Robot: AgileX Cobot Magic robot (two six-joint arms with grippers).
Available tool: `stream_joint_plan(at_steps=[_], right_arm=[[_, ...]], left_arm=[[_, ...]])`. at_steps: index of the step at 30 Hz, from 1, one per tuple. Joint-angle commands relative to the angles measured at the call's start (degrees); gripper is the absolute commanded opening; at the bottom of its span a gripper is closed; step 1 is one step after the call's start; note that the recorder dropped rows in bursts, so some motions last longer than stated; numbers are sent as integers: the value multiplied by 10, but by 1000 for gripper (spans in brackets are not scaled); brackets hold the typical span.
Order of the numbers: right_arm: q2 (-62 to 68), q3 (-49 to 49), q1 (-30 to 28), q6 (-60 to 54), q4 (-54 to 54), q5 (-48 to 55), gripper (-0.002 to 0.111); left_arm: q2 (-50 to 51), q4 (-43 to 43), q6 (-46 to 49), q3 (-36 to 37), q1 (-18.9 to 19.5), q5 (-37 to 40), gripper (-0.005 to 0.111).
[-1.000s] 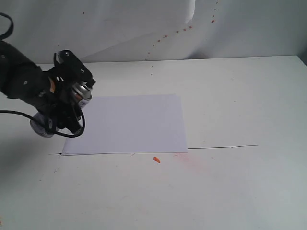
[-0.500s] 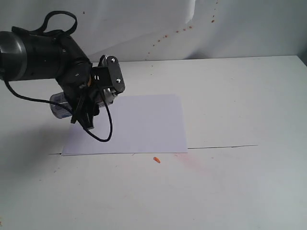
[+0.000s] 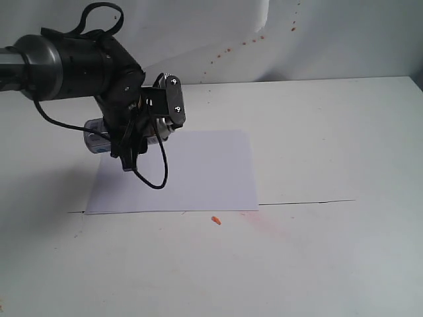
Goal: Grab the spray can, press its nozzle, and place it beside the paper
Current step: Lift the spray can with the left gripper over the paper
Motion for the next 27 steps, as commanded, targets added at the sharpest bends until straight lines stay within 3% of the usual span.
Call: stream_joint_plan(at_steps=[1,27], right_arm=[[-3,2,-4,0,-4,-2,0],[-3,2,-4,0,-11,-2,0]], left_arm=[[-7,-20,30,-8,2,7,0],[-7,-53,32,-8,2,20,0]])
